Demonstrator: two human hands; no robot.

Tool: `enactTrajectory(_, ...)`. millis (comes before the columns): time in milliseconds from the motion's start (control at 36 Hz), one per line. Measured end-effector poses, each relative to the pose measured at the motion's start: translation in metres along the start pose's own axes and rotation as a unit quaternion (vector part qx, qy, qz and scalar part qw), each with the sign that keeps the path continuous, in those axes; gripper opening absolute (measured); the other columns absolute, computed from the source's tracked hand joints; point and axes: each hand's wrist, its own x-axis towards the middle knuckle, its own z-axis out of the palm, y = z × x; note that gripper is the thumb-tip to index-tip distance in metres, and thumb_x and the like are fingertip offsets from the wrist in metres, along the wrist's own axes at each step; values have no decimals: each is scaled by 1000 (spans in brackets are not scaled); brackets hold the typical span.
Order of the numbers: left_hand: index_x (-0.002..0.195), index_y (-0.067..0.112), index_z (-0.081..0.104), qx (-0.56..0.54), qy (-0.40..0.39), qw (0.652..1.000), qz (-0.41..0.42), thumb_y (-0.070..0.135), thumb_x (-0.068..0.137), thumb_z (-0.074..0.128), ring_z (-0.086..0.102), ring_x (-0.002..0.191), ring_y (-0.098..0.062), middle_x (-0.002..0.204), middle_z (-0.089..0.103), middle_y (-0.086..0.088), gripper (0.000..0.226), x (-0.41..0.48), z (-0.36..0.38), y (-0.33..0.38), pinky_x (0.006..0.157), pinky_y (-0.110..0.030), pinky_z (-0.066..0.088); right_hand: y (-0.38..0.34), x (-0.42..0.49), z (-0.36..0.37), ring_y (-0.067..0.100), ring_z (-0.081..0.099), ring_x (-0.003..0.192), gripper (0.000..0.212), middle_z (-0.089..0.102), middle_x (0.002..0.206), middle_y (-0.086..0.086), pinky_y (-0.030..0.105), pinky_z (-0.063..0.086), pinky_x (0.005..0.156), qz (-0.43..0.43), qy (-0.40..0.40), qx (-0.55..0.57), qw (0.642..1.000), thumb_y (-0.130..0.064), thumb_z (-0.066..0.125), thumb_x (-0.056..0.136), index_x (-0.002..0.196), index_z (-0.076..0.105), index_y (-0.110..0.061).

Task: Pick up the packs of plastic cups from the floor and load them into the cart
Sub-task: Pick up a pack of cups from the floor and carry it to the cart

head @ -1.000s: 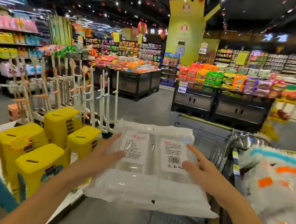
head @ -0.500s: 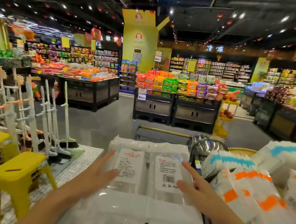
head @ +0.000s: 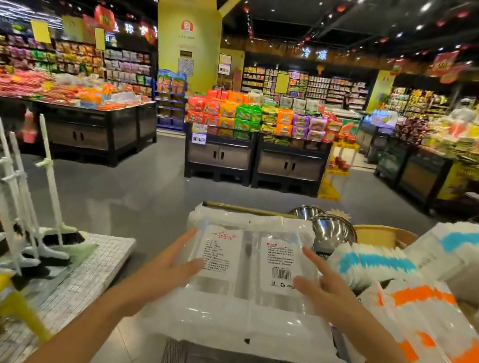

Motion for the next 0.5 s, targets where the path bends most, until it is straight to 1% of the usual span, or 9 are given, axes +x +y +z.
enactTrajectory(56, 145, 52, 25, 2, -19, 1000, -1, 38, 97, 56, 52, 104, 10, 114, 50, 37, 58, 20, 1, -2, 78, -12, 49, 4, 16, 0, 6, 61, 108, 58, 58, 131, -15, 36, 52, 97, 3, 11, -8, 1000, -39, 65, 92, 135, 36, -63)
enactTrajectory(111, 146, 52, 22, -1, -39, 999, -13, 41, 95, 57, 47, 120, 3, 129, 50, 31, 63, 42, 1, -8, 91, -12, 40, 11, 30, 0, 1, 55, 104, 60, 52, 131, -16, 30, 49, 91, 2, 23, -24, 999, -38, 63, 94, 140, 33, -59)
enactTrajectory(167, 148, 55, 21, -17, -53, 998, -24, 45, 90, 63, 49, 129, -9, 140, 51, 21, 72, 66, 1, -21, 105, -30, 44, 23, 45, -1, -1, 50, 108, 61, 47, 131, -17, 31, 49, 93, 4, 28, -29, 999, -38, 63, 94, 142, 32, -59)
enactTrajectory(222, 147, 56, 21, -16, -61, 997, -32, 46, 88, 67, 56, 125, -12, 139, 53, 20, 76, 89, 3, -36, 102, -40, 50, 36, 61, -3, 4, 41, 120, 61, 40, 134, -21, 38, 44, 105, 12, 22, -31, 999, -40, 63, 94, 141, 31, -62)
enactTrajectory(278, 147, 55, 23, -14, -64, 997, -36, 42, 90, 66, 57, 123, -8, 135, 55, 23, 72, 109, 9, -47, 97, -36, 53, 50, 80, -6, 2, 38, 119, 61, 36, 131, -28, 32, 42, 101, 17, 10, -26, 999, -38, 62, 95, 143, 30, -59)
enactTrajectory(333, 145, 55, 25, -10, -64, 997, -48, 42, 91, 66, 54, 127, -9, 138, 52, 22, 70, 129, 17, -62, 98, -35, 53, 66, 101, -6, -2, 45, 113, 62, 40, 131, -31, 26, 44, 95, 29, -3, -29, 999, -37, 63, 95, 145, 31, -56)
enactTrajectory(389, 147, 54, 24, -11, -66, 995, -75, 42, 91, 66, 51, 128, -9, 141, 49, 21, 71, 147, 26, -78, 99, -35, 52, 91, 123, -6, -1, 52, 116, 63, 48, 138, -22, 33, 49, 99, 48, -15, -29, 998, -39, 65, 93, 143, 32, -59)
enactTrajectory(444, 149, 52, 23, -14, -62, 994, -94, 37, 92, 65, 54, 116, 3, 134, 50, 23, 72, 166, 36, -97, 90, -25, 55, 117, 145, -4, -4, 56, 114, 63, 53, 135, -22, 35, 53, 97, 64, -26, -16, 998, -39, 66, 92, 141, 33, -62)
enactTrajectory(500, 150, 50, 22, -17, -58, 992, -108, 33, 92, 65, 54, 106, 12, 134, 51, 23, 74, 186, 47, -118, 81, -18, 54, 141, 162, 1, -17, 54, 106, 62, 50, 130, -31, 19, 51, 89, 77, -39, -6, 996, -36, 65, 94, 141, 32, -61)
